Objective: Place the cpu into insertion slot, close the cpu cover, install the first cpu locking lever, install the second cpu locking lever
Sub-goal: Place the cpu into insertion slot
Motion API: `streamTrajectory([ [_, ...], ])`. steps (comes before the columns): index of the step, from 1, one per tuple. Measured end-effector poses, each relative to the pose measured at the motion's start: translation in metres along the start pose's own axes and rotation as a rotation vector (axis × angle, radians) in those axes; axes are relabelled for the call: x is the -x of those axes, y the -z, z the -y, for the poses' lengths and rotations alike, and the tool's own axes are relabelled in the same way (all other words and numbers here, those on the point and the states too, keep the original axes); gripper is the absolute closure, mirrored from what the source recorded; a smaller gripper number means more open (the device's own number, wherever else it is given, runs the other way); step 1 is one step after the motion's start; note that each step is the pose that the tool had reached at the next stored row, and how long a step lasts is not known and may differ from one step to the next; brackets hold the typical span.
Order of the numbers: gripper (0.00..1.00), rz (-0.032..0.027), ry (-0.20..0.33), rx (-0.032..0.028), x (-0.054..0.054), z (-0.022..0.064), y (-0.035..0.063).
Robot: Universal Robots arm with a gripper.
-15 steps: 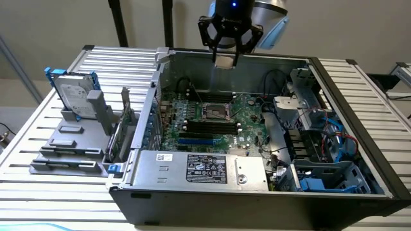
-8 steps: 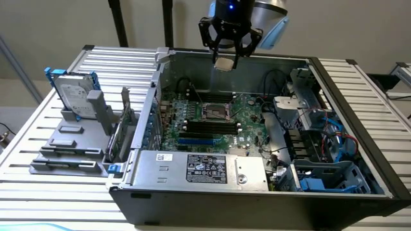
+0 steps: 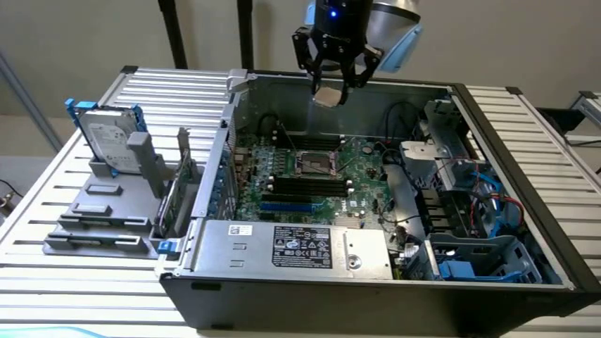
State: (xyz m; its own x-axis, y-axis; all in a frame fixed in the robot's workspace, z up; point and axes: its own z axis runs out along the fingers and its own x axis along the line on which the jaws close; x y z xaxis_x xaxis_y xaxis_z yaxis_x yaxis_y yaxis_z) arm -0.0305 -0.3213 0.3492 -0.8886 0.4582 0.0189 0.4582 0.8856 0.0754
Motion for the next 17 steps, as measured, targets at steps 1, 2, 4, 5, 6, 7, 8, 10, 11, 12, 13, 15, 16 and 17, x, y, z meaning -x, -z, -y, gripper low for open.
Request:
streamTrajectory([
  [1,0.45,0.0014,-0.018,0.0002,0.000,0.0000,-0.0006],
  [2,0.45,0.0028,-0.036,0.0007,0.000,0.0001,-0.0014],
  [4,0.45,0.0055,-0.072,0.0013,0.000,0.0002,-0.0026],
  [5,0.45,0.0068,-0.090,0.0017,0.000,0.0003,-0.0033],
  [6,0.45,0.0082,-0.108,0.0020,0.000,0.0003,-0.0039],
  [7,0.45,0.0095,-0.126,0.0025,0.000,0.0003,-0.0046],
  [8,0.45,0.0109,-0.144,0.0027,0.000,0.0004,-0.0052],
  [10,0.45,0.0137,-0.182,0.0033,0.000,0.0005,-0.0065],
  [11,0.45,0.0151,-0.199,0.0037,0.000,0.0005,-0.0072],
  [12,0.45,0.0165,-0.217,0.0041,0.000,0.0006,-0.0079],
  [13,0.45,0.0178,-0.235,0.0044,0.000,0.0006,-0.0085],
  [15,0.45,0.0206,-0.272,0.0051,0.000,0.0007,-0.0098],
  [16,0.45,0.0219,-0.289,0.0055,0.000,0.0008,-0.0104],
  [17,0.45,0.0233,-0.307,0.0057,0.000,0.0008,-0.0110],
])
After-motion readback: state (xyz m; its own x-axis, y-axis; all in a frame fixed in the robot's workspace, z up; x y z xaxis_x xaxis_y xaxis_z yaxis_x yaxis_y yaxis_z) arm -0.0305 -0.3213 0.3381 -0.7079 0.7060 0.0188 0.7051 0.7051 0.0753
